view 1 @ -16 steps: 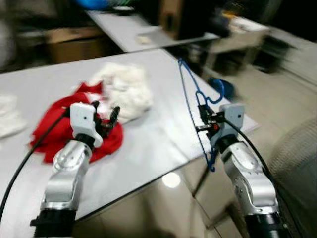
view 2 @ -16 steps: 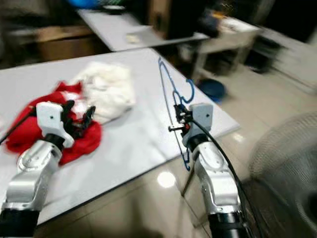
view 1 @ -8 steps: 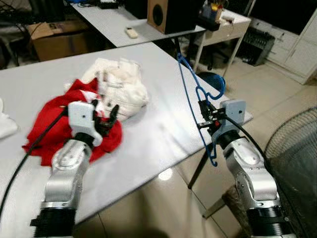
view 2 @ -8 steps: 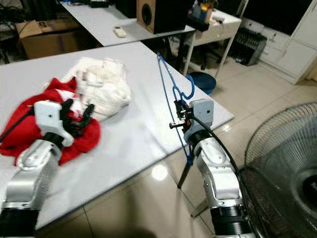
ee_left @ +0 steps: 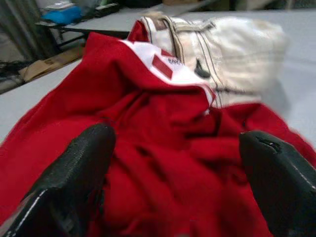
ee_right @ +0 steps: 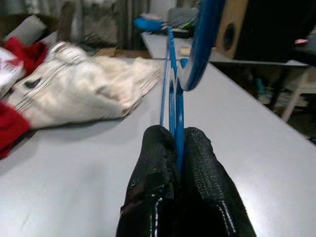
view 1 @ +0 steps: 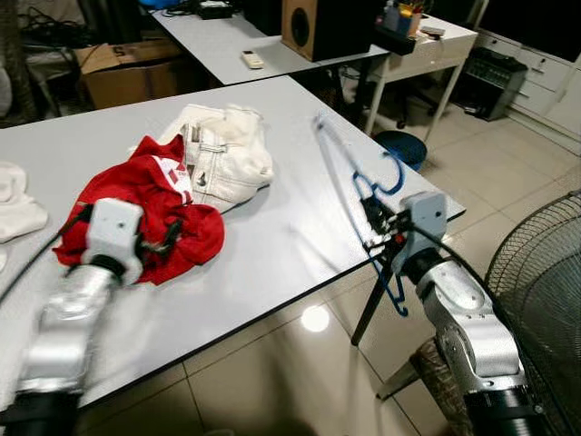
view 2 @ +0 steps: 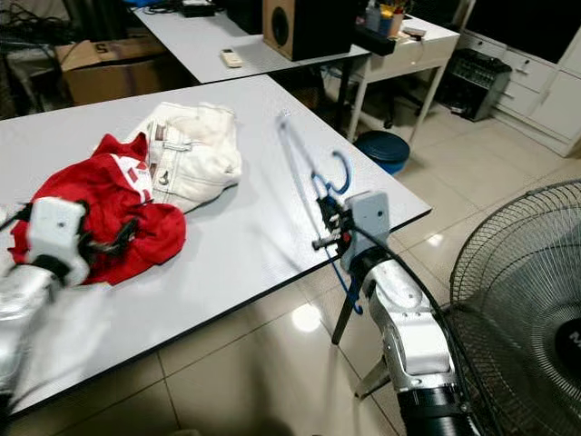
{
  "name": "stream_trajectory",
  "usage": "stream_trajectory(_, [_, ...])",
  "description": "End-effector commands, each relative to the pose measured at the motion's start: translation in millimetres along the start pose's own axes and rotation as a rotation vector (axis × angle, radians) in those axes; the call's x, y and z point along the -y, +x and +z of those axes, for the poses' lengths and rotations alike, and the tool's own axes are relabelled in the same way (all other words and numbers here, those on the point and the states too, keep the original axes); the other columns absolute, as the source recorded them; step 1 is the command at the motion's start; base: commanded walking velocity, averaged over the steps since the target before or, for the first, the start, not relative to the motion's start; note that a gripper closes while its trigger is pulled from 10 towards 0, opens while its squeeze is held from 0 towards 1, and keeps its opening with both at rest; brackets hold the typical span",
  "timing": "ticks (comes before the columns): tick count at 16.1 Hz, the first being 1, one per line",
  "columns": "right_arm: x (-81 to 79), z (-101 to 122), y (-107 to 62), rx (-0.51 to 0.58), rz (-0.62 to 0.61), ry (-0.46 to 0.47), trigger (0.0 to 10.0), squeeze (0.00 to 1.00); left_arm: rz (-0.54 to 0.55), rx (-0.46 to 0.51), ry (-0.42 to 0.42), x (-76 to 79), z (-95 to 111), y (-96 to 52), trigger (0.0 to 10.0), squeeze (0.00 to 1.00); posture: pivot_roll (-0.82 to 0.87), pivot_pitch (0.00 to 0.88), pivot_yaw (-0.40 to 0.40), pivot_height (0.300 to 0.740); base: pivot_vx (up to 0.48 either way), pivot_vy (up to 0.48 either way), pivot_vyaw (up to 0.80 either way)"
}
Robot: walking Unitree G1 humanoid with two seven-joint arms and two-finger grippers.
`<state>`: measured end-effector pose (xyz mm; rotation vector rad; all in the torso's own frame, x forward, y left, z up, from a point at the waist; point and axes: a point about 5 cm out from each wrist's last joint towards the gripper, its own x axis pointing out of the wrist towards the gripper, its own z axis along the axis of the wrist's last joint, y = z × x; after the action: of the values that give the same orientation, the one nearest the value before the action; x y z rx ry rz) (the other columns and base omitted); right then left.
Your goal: Hang hanger
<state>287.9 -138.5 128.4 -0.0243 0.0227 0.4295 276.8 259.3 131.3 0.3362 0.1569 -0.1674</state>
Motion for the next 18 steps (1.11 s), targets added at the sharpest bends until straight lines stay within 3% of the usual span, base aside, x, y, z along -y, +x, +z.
stream_trajectory(1, [-0.6,1.6,-1.4,-0.003,0.016,-0.015,10.0,0.00,-0.023,0.002,0.005,-0.9,3.4,-1.7,10.0,0.00,-0.01,0.000,-0.018,0.740,0.000,0.000,0.00])
stream_trajectory(2, [-2.0,1.0,-0.9,-0.009,0.026,-0.020,10.0,0.00,-0.019,-0.007,0.008,-5.0,2.5,-3.5,0.3,0.00,-0.01,0.000,-0.020,0.740,0.000,0.000,0.00])
stream_trajectory(3, [-3.2,1.4,-0.2,-0.009,0.031,-0.019,10.0,0.00,-0.014,-0.021,0.011,-7.0,0.5,-4.0,0.0,0.00,-0.01,0.000,-0.019,0.740,0.000,0.000,0.00])
stream_trajectory(5, [-6.7,3.2,2.2,-0.002,0.040,-0.018,10.0,0.00,0.005,-0.044,-0.019,-6.7,-4.5,-2.3,0.0,0.00,-0.01,0.000,-0.014,0.740,0.000,0.000,0.00])
stream_trajectory(6, [-7.2,4.7,2.8,0.015,0.030,-0.009,10.0,0.00,0.007,0.043,-0.107,0.1,5.1,0.2,0.0,0.00,0.00,0.000,-0.015,0.740,0.000,0.000,0.00])
stream_trajectory(7, [-6.6,6.7,3.4,0.037,0.012,0.014,10.0,0.00,0.001,0.157,-0.201,5.6,20.2,0.6,10.0,0.00,0.01,0.000,-0.019,0.740,0.000,0.000,0.00])
stream_trajectory(8, [-5.8,8.5,4.0,0.053,-0.001,0.033,10.0,0.00,-0.005,0.227,-0.243,7.6,30.5,-0.2,10.0,0.00,0.01,0.000,-0.022,0.740,0.000,0.000,0.00])
stream_trajectory(11, [-6.0,8.9,4.7,0.059,-0.008,0.043,10.0,0.00,-0.007,0.275,-0.216,14.2,38.7,0.7,10.0,0.00,0.02,0.000,-0.023,0.740,0.000,0.000,0.00])
stream_trajectory(14, [-9.3,6.6,1.7,0.060,-0.010,0.050,10.0,0.00,-0.050,0.257,-0.207,27.4,34.0,-0.7,10.0,0.00,0.01,0.000,-0.024,0.740,0.000,0.320,0.00])
stream_trajectory(18, [-11.0,5.9,-1.5,0.054,-0.014,0.055,10.0,0.00,-0.057,0.265,-0.218,32.7,34.4,2.1,10.0,0.00,0.00,0.000,-0.031,0.740,0.000,0.480,0.00])
